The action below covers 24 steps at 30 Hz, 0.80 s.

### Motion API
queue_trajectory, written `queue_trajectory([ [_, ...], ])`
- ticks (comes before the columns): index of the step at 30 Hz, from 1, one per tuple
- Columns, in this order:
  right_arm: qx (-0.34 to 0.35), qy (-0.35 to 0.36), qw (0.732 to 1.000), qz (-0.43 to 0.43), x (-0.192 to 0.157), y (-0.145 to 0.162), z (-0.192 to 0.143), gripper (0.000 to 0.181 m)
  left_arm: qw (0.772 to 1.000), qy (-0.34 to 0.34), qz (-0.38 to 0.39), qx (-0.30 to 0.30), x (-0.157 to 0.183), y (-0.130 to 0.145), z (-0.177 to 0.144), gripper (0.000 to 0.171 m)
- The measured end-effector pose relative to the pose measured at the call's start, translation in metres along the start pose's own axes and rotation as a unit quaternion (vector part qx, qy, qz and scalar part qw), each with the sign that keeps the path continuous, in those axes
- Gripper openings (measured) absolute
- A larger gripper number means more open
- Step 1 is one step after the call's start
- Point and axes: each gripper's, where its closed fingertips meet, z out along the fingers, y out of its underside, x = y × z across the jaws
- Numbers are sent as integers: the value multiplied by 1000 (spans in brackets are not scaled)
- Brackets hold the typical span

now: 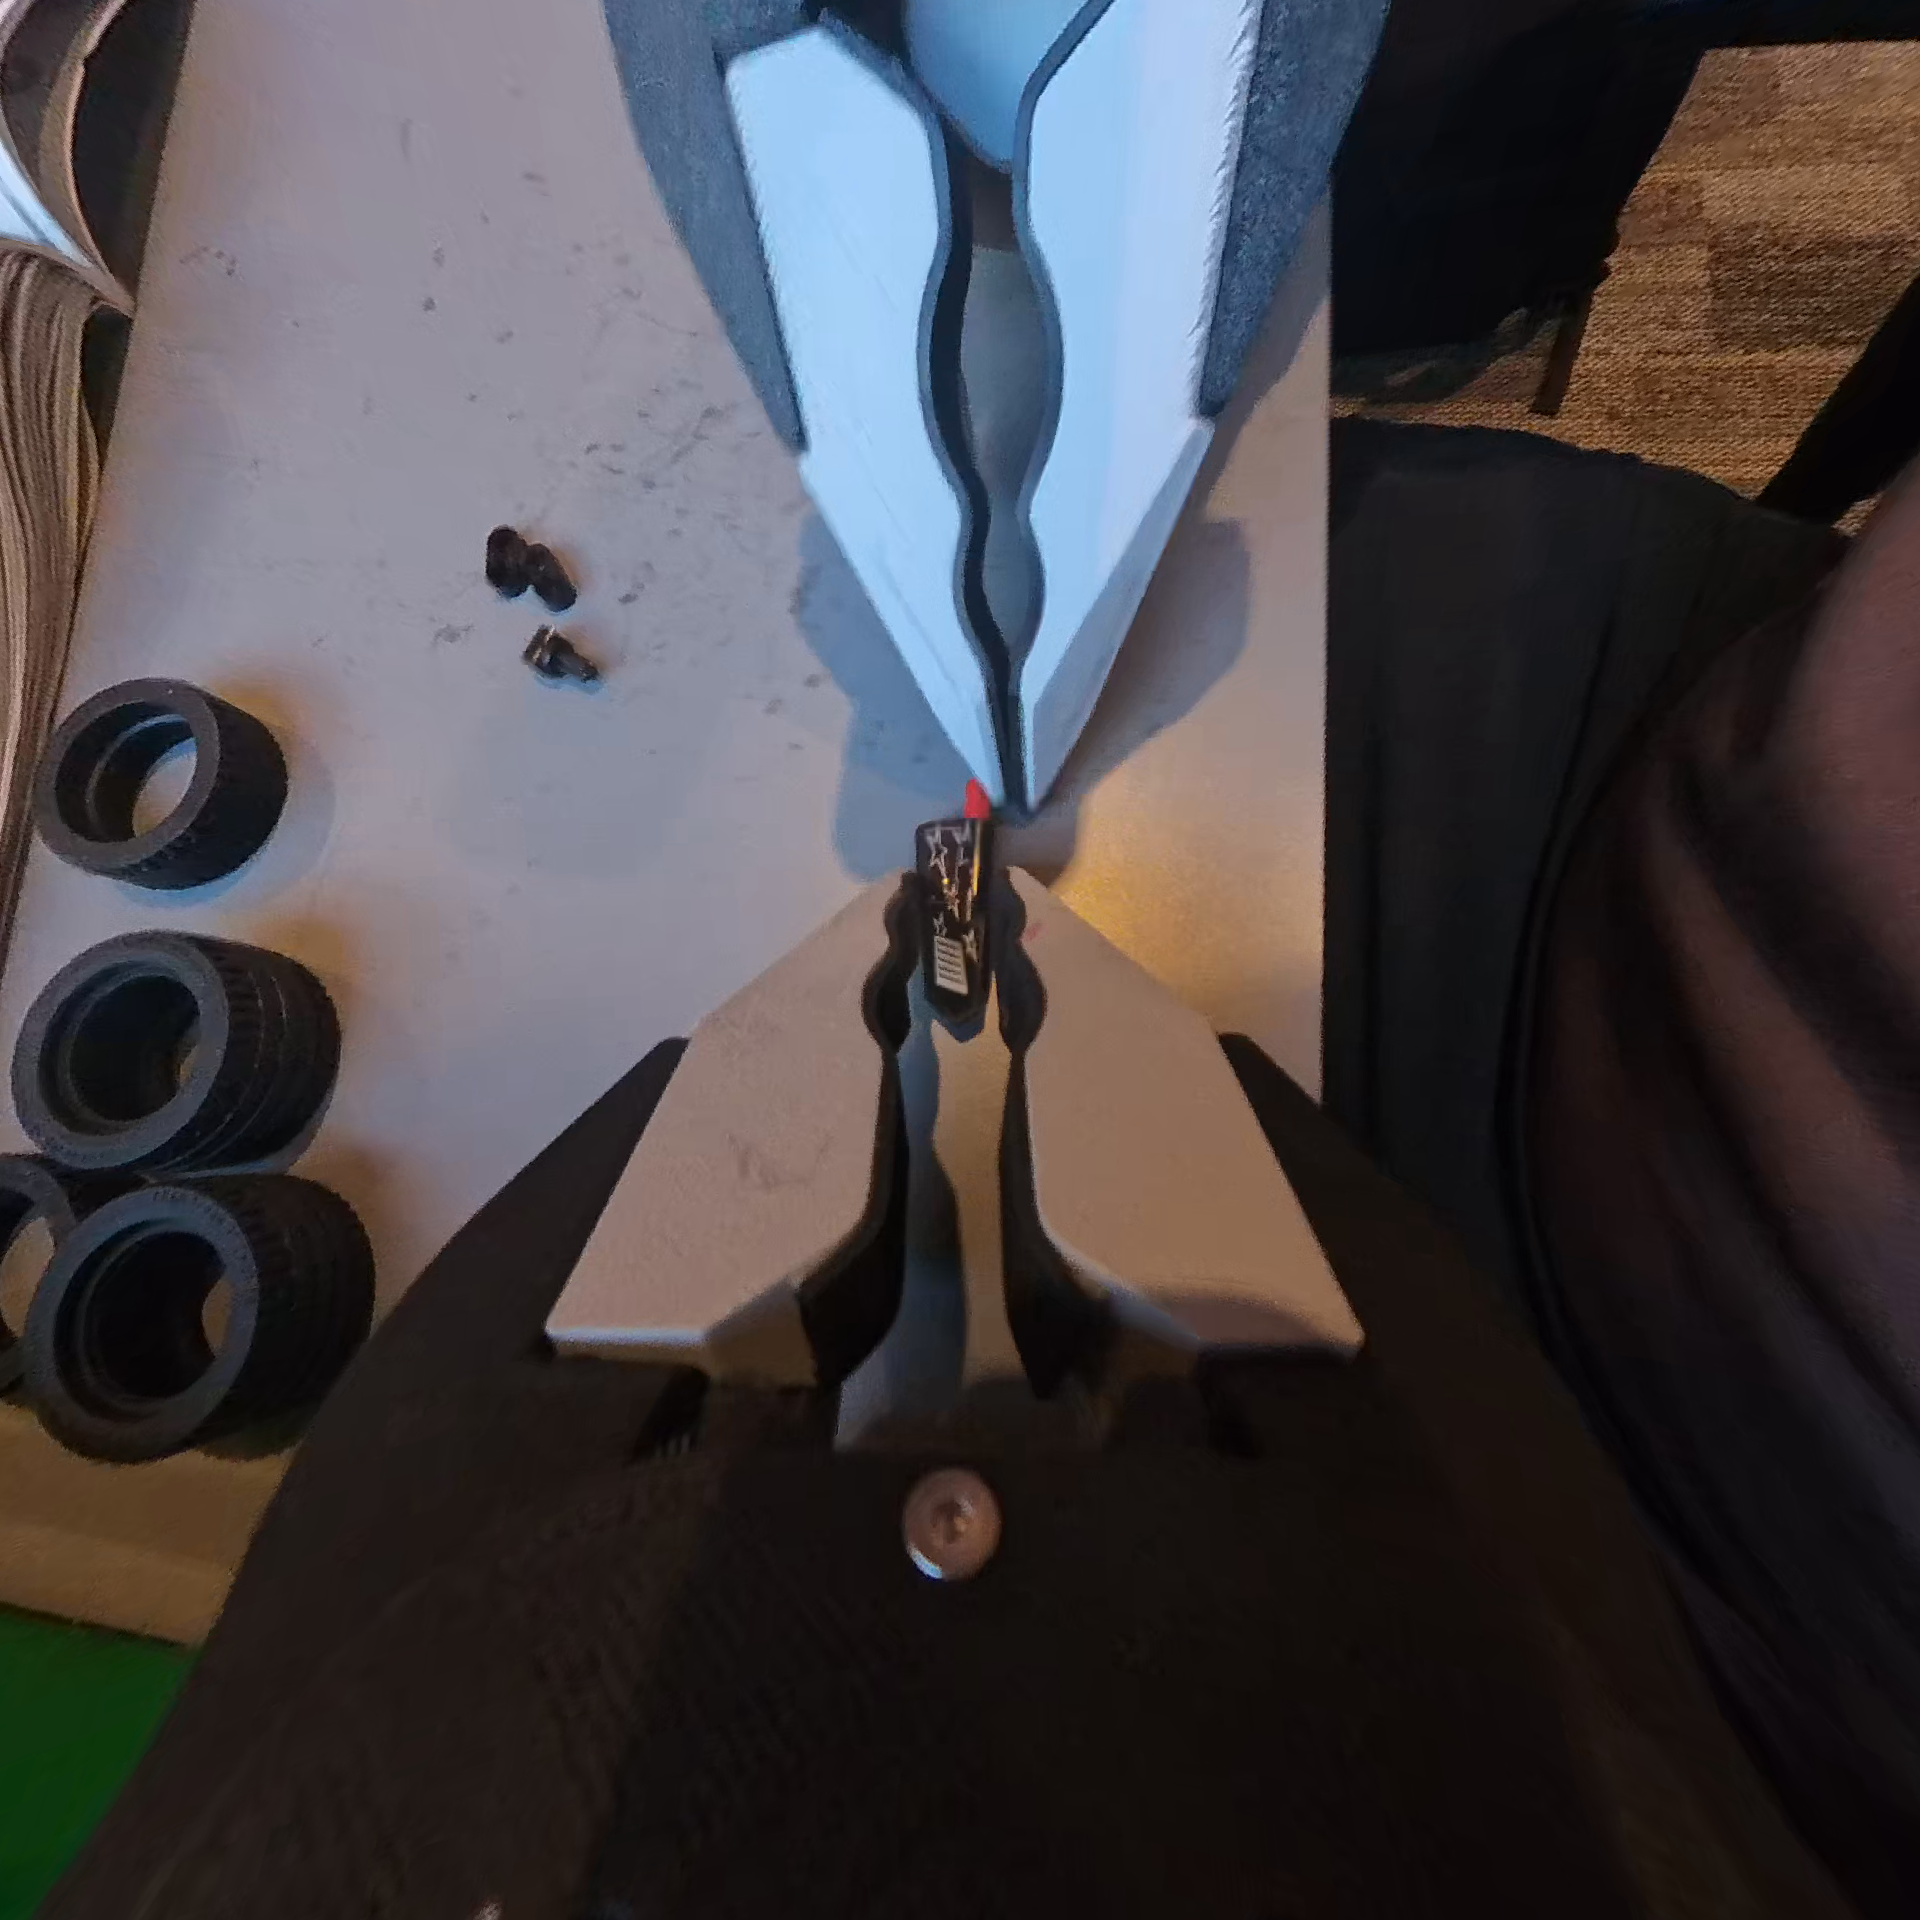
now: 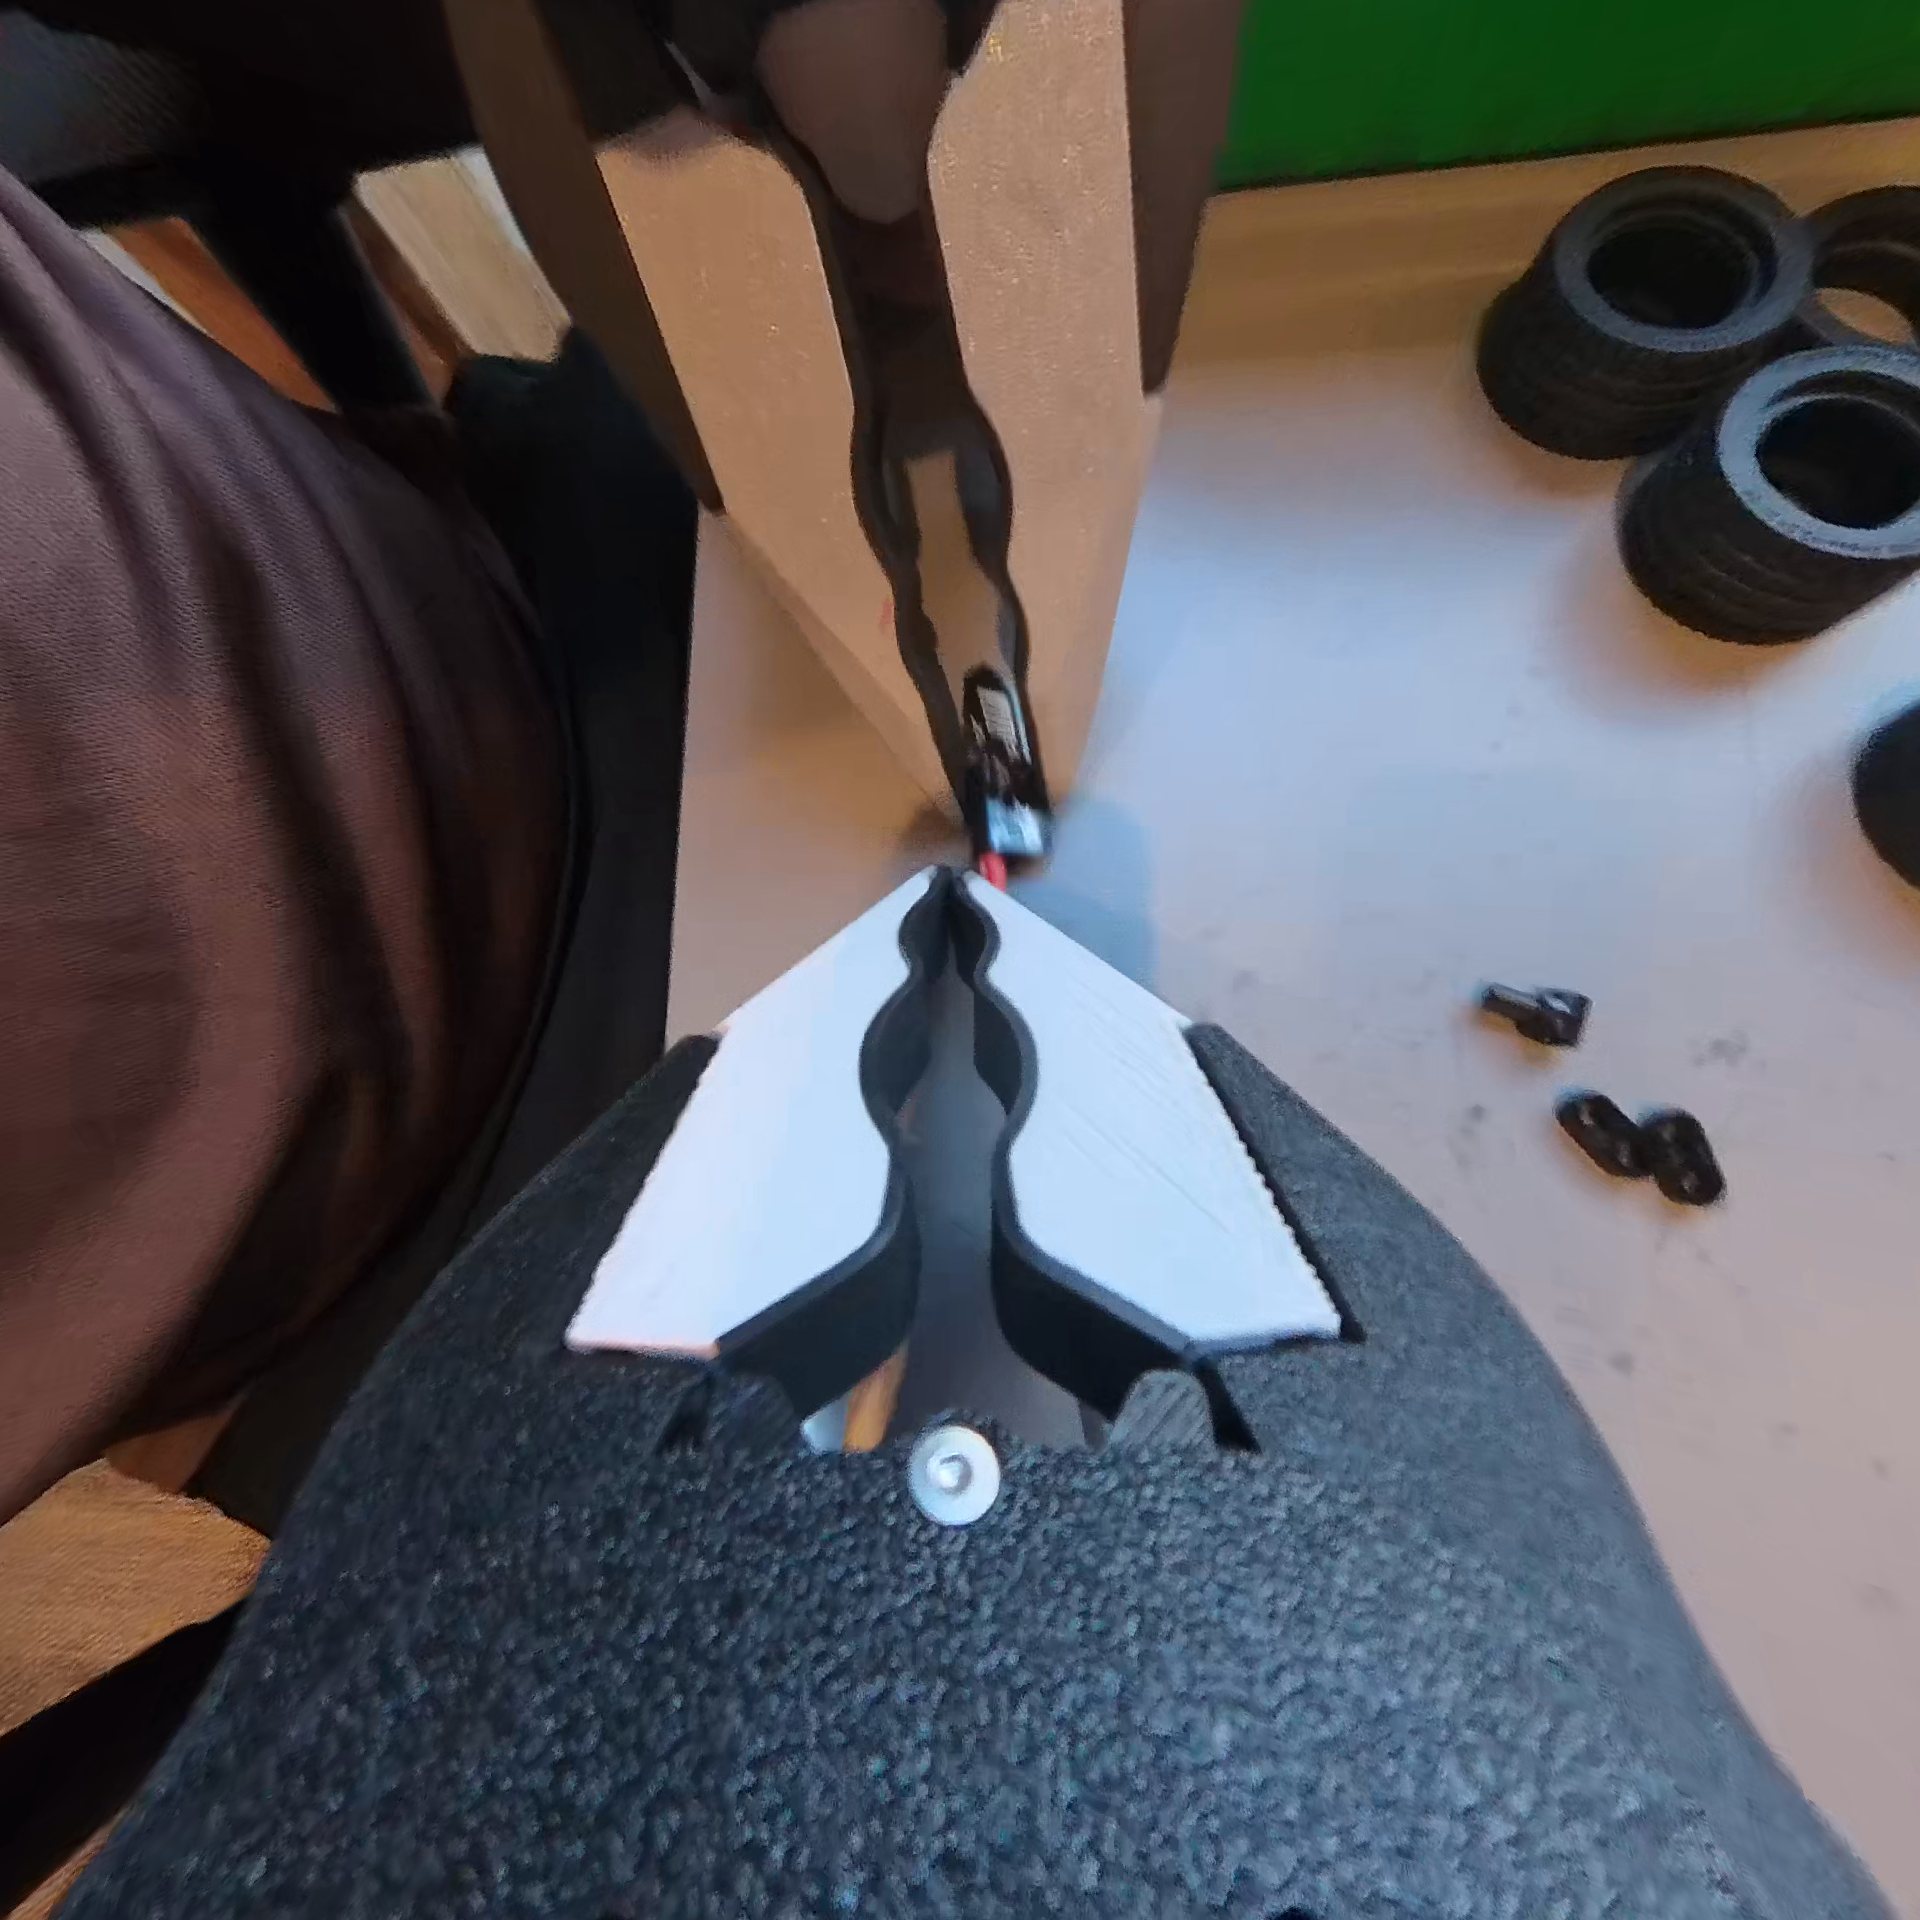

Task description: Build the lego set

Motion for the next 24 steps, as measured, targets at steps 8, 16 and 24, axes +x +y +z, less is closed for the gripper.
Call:
queue_trajectory([
  [8, -10, -6, 1000, -4, 0, 3, -6, 0, 1000, -2, -4, 13, 0, -3, 3, 10],
  [16, 4, 25, 1000, 7, 8, 5, -18, 2, 1000, 6, -13, 15, 0, -4, 3, 10],
  [24, -12, 42, 999, -6, 9, 8, -7, 0, 1000, 8, -16, 15, 0, -4, 3, 10],
])
